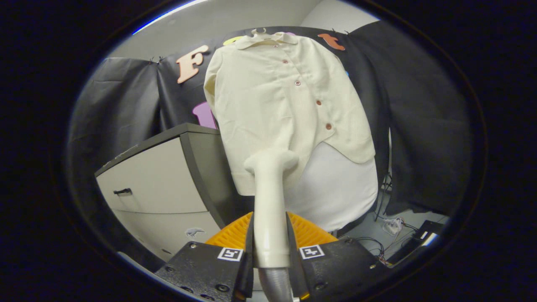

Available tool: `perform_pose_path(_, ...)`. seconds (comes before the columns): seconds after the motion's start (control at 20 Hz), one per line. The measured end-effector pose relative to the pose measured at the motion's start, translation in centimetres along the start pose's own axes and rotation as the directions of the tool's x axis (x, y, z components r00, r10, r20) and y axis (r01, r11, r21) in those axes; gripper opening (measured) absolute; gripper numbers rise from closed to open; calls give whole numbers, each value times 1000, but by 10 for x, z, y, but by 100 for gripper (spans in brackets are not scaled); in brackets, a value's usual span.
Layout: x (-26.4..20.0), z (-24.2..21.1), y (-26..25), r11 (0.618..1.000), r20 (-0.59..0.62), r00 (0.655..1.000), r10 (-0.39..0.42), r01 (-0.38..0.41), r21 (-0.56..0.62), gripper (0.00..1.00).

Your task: Iron the clothes twice with a garment steamer, once on the left side and once on the right side.

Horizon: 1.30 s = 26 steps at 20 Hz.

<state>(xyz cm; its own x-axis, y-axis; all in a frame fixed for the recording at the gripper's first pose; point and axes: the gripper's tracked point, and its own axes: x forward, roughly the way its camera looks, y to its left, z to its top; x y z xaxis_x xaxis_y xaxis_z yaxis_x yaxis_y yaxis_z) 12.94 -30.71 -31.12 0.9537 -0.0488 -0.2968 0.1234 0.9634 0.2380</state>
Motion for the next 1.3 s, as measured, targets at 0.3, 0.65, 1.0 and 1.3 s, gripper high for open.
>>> perform_pose_path(0.3,-23,36,-11,1000,42,999,0,0,12,34)
perform_pose_path(0.65,-36,182,-37,996,234,969,-76,84,-23,34)
perform_pose_path(1.0,-24,313,-73,984,381,908,-176,173,42,34)
perform_pose_path(1.3,9,370,-88,975,421,880,-220,210,69,34)
